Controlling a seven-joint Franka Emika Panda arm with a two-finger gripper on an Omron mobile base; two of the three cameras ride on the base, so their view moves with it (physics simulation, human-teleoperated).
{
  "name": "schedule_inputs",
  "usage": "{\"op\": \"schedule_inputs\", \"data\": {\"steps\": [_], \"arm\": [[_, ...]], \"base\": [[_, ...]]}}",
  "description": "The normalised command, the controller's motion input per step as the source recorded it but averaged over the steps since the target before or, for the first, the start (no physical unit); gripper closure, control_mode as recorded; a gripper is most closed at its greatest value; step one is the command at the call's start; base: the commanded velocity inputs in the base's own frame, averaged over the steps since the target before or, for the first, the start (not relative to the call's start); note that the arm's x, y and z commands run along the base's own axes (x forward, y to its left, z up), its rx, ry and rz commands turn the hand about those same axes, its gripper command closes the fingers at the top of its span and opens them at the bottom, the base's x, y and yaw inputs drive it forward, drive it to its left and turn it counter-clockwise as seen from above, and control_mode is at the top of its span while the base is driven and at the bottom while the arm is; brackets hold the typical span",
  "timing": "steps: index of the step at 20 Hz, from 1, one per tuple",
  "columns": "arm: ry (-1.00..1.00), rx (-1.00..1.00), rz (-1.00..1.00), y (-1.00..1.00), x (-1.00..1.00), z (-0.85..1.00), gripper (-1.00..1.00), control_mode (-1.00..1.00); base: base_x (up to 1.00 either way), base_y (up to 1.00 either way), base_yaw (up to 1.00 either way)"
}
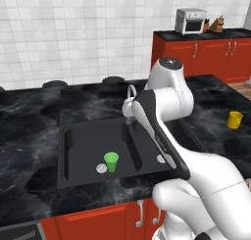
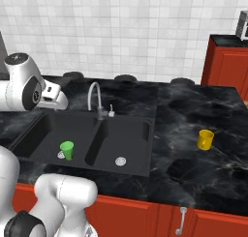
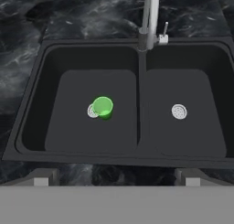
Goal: Move any existing items from the left basin to the right basin for drying. Then move the mug from the counter to the left basin of the sink for washing.
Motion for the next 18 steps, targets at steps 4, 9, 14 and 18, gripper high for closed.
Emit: {"op": "schedule_inputs", "data": {"steps": [4,9,14,18], "arm": [[0.00,-0.03,0.00,0.29,0.00,-0.18,-1.00,-1.00],[0.00,-0.05,0.00,0.12,0.01,-0.19,-1.00,-1.00],[0.09,-0.02,0.00,0.05,0.18,-0.25,-1.00,-1.00],[0.12,0.00,0.00,0.08,0.24,-0.22,-1.00,-1.00]], "base": [[0.00,0.00,0.00],[0.00,0.00,0.00],[0.00,0.00,0.00],[0.00,0.00,0.00]]}}
